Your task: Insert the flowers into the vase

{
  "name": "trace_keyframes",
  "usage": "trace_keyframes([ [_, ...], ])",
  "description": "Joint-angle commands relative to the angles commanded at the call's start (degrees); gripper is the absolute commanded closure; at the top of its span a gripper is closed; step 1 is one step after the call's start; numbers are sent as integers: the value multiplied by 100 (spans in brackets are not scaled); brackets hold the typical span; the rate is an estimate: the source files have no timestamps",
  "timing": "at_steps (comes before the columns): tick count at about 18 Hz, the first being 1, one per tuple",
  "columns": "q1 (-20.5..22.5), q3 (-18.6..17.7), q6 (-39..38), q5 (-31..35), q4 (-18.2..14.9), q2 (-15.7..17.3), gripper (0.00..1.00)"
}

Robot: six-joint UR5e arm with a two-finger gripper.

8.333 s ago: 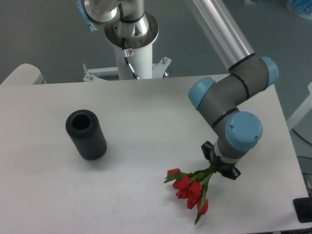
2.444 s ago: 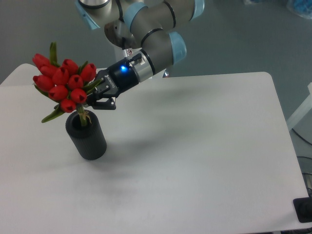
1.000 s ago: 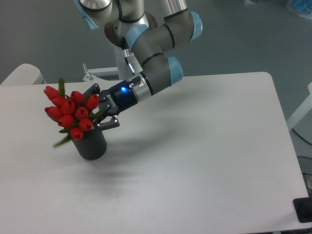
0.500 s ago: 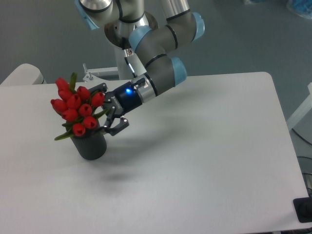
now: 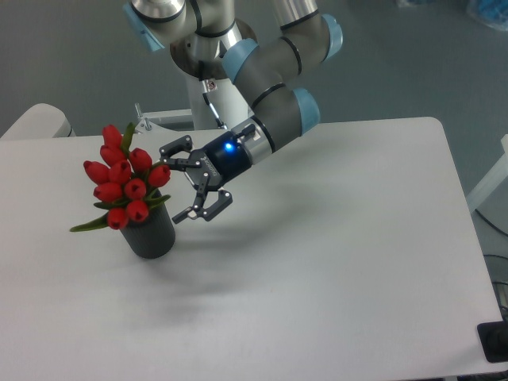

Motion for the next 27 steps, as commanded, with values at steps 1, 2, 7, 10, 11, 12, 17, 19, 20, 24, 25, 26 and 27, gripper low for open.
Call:
trace_keyframes([
  [1,35,-9,9,79,9,9,0],
  [2,44,-18,18,132,0,18,0],
  [7,263,8,0,168,0,44,0],
  [10,413,140,-17,211,0,44,0],
  [11,509,210,-44,316,0,44,0],
  [12,632,324,-44,474,0,44,0],
  [17,1125,1018,-192,1773,-44,-201,0],
  [19,1187,1404,-499,2283,-35,-438,0],
  [20,1187,1641,-614,2521,-35,-579,0],
  [24,1073,2450,-1071,3479,-35,-966,0],
  [25,1047,2652,-1177,3812,-35,-1045,0],
  [26,933,2828,-1195,4198,-18,-1124,0],
  [27,845,2995,-1187,4559,-35,-1212,0],
])
